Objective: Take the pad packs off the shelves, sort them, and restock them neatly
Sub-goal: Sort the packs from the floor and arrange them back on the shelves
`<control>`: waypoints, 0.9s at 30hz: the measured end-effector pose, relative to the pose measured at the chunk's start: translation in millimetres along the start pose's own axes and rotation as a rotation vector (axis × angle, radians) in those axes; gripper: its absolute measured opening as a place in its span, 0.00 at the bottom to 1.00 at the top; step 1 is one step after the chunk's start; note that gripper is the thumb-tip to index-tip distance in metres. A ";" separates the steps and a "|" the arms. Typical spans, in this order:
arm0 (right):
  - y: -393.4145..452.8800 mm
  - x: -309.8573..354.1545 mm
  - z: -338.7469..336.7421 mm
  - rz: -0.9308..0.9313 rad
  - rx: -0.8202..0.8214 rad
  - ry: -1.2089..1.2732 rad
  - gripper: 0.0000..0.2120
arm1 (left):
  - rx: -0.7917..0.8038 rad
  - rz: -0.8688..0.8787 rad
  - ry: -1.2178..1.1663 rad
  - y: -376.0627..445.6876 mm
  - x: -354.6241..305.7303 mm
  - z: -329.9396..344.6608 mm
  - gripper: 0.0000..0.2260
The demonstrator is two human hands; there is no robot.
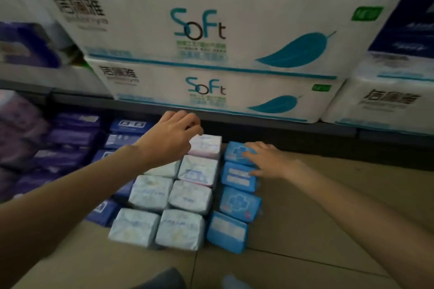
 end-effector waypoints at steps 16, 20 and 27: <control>33.1 -15.2 46.6 0.186 -0.114 0.215 0.25 | 0.589 -0.026 0.168 41.7 -56.1 38.3 0.22; 24.5 -19.0 55.7 0.276 -0.273 0.229 0.22 | 0.643 -0.009 0.215 37.2 -51.3 46.2 0.22; -33.2 -78.0 48.4 0.176 -0.337 0.965 0.12 | 0.571 0.007 -0.338 89.6 -63.6 49.6 0.28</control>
Point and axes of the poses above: each hand's wrist, its own y-axis towards the middle knuckle, its own z-axis out of the palm, x = y × z, the point moved 2 cm from there along y, towards the middle knuckle, and after that the axes turned 14 degrees about x, right-handed, at the moved point
